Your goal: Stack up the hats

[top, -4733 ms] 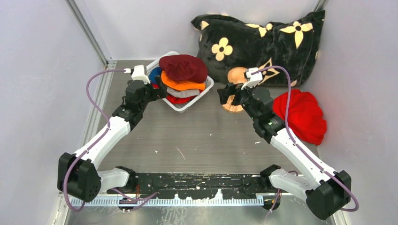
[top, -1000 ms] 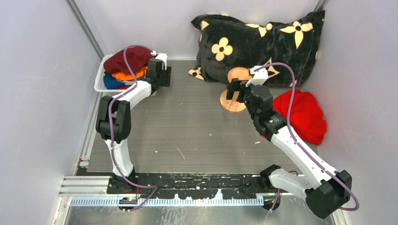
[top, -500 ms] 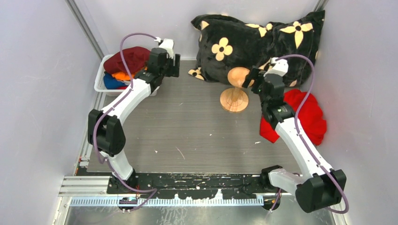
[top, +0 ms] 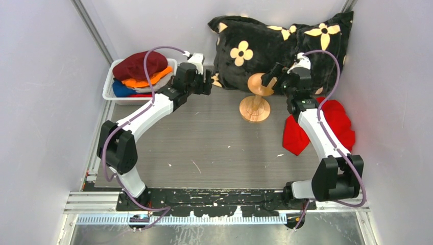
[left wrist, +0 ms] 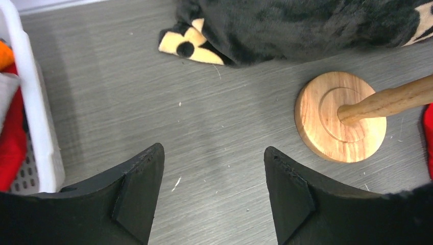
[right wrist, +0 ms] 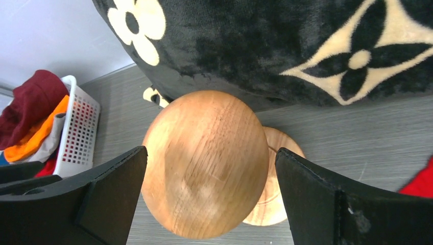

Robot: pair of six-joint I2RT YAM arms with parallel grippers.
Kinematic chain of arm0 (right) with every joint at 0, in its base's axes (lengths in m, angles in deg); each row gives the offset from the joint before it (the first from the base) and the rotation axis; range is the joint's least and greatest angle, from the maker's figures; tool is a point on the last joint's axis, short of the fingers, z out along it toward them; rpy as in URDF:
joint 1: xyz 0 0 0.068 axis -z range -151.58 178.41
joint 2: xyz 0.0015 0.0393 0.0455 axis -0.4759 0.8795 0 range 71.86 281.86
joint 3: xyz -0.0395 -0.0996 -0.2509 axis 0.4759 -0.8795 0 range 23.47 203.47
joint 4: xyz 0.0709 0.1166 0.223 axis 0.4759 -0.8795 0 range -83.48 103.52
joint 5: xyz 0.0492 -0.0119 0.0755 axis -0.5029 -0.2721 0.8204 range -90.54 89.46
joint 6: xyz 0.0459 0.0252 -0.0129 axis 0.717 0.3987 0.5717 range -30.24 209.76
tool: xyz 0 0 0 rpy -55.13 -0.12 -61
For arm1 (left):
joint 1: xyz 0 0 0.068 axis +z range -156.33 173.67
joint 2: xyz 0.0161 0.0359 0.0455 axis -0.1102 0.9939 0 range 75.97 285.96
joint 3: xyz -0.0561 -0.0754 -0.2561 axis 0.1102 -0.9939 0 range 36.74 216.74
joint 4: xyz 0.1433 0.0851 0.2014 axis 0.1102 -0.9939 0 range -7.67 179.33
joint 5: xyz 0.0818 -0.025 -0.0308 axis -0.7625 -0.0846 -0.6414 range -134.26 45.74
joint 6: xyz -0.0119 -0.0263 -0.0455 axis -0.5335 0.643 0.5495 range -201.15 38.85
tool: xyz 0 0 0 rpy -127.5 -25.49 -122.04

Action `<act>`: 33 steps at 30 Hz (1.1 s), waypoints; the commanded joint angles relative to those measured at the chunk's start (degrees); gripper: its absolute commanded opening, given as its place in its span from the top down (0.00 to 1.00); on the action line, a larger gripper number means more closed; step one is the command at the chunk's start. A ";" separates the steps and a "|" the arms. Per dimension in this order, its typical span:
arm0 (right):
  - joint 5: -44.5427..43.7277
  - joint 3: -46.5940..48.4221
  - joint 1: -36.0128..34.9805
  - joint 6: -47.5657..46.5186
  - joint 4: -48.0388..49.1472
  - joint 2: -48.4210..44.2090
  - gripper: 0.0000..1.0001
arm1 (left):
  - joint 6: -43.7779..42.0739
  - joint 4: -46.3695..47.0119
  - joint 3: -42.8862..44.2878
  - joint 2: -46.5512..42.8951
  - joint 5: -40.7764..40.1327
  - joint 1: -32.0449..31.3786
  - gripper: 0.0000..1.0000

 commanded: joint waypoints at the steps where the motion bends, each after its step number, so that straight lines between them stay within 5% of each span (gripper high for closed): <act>1: 6.08 3.71 1.15 1.67 5.65 1.67 0.00 | 3.79 7.41 -2.02 -2.94 1.81 -0.38 0.28; 33: 16.23 2.81 1.74 2.62 10.01 6.13 0.00 | 11.78 21.45 4.25 12.38 8.31 -9.38 0.28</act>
